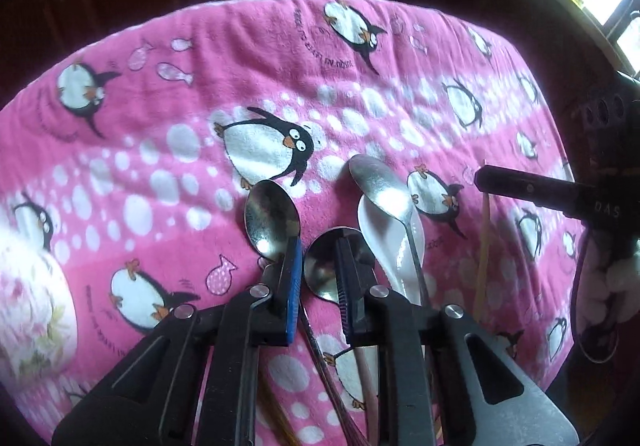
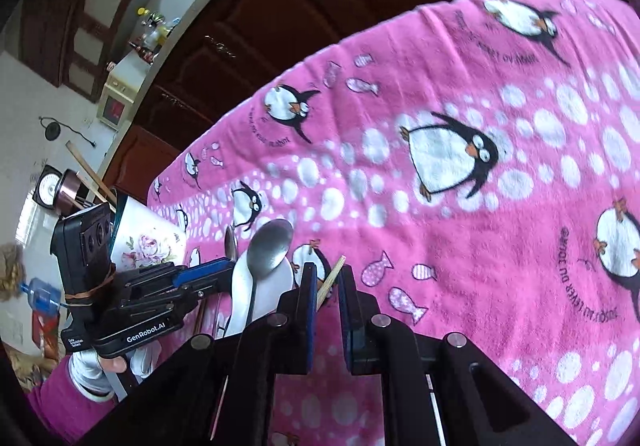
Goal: Organize utensils
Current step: 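Grasp a metal spoon with the left gripper while the right grasps a wooden chopstick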
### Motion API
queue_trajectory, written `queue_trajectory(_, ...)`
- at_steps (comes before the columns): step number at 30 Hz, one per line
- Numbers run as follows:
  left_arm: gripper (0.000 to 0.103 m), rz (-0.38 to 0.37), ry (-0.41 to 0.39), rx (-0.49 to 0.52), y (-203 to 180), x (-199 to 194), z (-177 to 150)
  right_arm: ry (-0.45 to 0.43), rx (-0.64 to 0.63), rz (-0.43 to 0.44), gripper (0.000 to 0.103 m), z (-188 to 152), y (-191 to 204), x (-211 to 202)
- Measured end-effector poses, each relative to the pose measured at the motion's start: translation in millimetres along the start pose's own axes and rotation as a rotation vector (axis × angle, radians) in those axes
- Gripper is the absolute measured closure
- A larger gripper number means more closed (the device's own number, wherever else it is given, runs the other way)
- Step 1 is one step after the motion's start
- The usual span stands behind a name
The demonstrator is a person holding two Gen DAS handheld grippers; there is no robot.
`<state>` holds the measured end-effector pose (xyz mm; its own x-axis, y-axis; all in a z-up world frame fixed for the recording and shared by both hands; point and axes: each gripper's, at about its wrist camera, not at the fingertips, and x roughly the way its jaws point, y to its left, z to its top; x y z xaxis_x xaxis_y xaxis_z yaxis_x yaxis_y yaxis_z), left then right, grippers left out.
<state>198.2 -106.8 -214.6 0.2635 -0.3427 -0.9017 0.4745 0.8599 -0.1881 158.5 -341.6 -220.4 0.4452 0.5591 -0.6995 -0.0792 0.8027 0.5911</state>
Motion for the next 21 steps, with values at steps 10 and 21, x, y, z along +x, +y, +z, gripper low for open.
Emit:
queue_trajectory(10,0.095,0.029,0.012,0.086,-12.5,-1.7,2.0,0.009,0.011,0.011,0.094,-1.1,-5.7,4.0)
queue_trajectory(21,0.1,-0.005,0.023,-0.015,7.8,-23.5,-25.7,0.03,0.037,0.021,0.093,-1.9,-7.7,13.2)
